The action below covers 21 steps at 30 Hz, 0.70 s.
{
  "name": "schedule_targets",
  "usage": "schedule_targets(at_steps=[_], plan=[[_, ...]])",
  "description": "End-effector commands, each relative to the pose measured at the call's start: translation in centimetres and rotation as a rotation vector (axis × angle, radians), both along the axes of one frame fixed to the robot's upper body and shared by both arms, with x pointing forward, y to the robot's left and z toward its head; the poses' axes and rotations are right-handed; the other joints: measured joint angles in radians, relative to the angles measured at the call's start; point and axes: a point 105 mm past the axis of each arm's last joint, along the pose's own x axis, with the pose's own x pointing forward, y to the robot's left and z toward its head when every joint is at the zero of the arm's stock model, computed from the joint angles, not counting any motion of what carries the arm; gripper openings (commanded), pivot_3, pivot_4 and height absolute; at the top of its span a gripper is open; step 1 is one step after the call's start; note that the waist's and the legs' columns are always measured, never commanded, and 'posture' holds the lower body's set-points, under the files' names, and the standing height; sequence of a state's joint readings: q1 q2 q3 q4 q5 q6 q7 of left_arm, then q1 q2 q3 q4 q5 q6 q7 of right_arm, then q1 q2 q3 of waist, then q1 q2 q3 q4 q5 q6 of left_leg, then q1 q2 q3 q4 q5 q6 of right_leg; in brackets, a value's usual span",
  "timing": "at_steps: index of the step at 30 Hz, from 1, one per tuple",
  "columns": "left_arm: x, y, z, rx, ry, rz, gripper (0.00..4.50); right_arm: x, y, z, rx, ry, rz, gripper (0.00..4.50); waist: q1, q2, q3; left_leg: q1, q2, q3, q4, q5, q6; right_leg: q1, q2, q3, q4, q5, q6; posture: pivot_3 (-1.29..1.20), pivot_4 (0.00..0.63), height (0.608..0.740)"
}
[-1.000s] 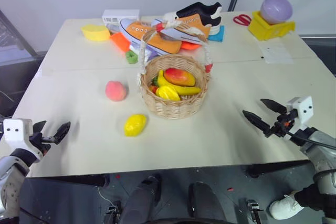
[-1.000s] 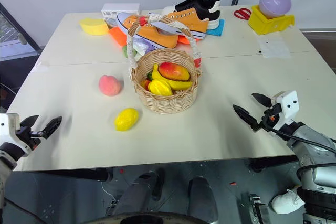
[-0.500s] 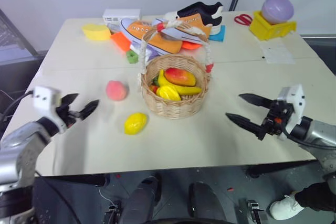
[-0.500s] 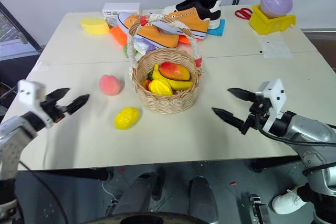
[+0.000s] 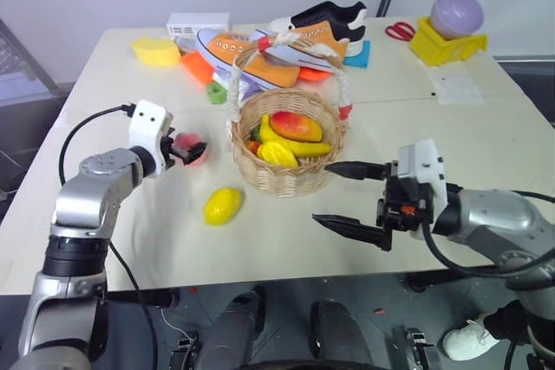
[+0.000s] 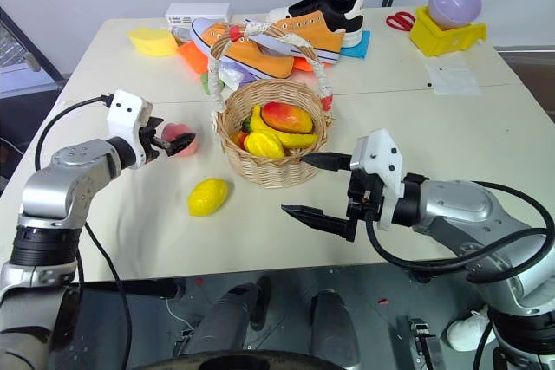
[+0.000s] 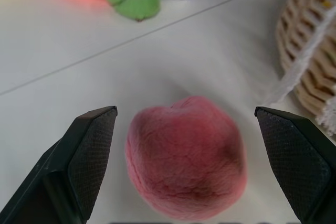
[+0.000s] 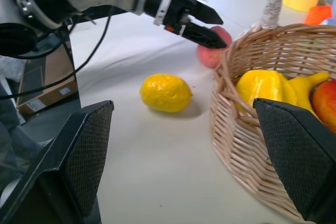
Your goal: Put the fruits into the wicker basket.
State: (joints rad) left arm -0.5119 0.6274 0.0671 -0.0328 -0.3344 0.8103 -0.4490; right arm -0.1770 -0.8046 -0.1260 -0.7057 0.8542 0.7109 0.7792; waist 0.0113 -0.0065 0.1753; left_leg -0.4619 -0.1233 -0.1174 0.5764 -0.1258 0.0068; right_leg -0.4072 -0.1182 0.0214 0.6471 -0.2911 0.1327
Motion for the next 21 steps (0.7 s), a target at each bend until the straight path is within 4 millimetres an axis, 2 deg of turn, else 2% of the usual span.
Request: schedule_targets(at_steps=[1, 9, 11, 14, 15, 18, 21], plan=[[-0.1, 0.7, 0.7, 0.015, 0.024, 0.035, 4.50, -0.5, 0.4, 0.8, 0.005, -0.058, 0.023, 4.43, 0.000, 0.000, 0.000, 0.000, 0.000, 0.000, 0.000, 0.000, 0.000, 0.000, 0.000, 0.000, 0.000, 0.000, 0.000, 0.00, 0.150, 0.740], [-0.1, 0.4, -0.3, 0.021, 0.085, 0.037, 4.50, -0.4, 0.8, 0.7, 0.009, -0.074, 0.029, 4.43, 0.001, 0.000, 0.000, 0.000, 0.000, 0.000, 0.000, 0.000, 0.000, 0.000, 0.000, 0.000, 0.000, 0.001, 0.001, 0.00, 0.150, 0.740], [0.2, 0.3, -0.1, 0.004, 0.072, 0.042, 3.98, -0.3, 0.9, 0.7, 0.008, -0.078, 0.030, 4.50, 0.001, 0.000, 0.000, 0.000, 0.000, 0.000, 0.000, 0.000, 0.000, 0.000, 0.000, 0.000, 0.000, 0.001, 0.001, 0.00, 0.150, 0.740], [0.3, 0.4, -0.2, 0.020, 0.075, 0.041, 2.82, -0.3, 0.9, 0.7, 0.004, -0.086, 0.028, 4.50, 0.001, -0.001, 0.000, 0.000, 0.000, 0.000, 0.001, 0.000, 0.000, 0.000, 0.000, 0.000, 0.001, 0.001, 0.001, 0.00, 0.150, 0.740], [0.2, 0.5, -0.2, 0.026, 0.074, 0.041, 2.65, -0.3, 0.9, 0.8, 0.003, -0.089, 0.026, 4.50, 0.001, -0.001, 0.000, 0.000, 0.000, 0.000, 0.001, 0.000, 0.000, 0.000, 0.000, 0.000, 0.000, 0.001, 0.001, 0.00, 0.150, 0.740], [-0.2, 1.3, 0.5, 0.035, 0.059, 0.036, 2.65, -0.3, 0.9, 0.8, -0.001, -0.098, 0.021, 4.50, 0.000, -0.001, 0.000, 0.000, 0.000, 0.000, 0.001, 0.000, 0.000, 0.000, 0.000, 0.000, 0.001, 0.001, 0.001, 0.00, 0.150, 0.740], [-1.6, 1.9, 2.9, 0.022, -0.028, -0.043, 2.65, -0.3, 0.7, 1.0, -0.010, -0.107, 0.011, 4.50, -0.005, -0.001, 0.000, 0.000, 0.000, 0.000, 0.000, 0.000, 0.000, 0.000, 0.000, 0.000, 0.001, 0.001, 0.001, 0.00, 0.150, 0.740]])
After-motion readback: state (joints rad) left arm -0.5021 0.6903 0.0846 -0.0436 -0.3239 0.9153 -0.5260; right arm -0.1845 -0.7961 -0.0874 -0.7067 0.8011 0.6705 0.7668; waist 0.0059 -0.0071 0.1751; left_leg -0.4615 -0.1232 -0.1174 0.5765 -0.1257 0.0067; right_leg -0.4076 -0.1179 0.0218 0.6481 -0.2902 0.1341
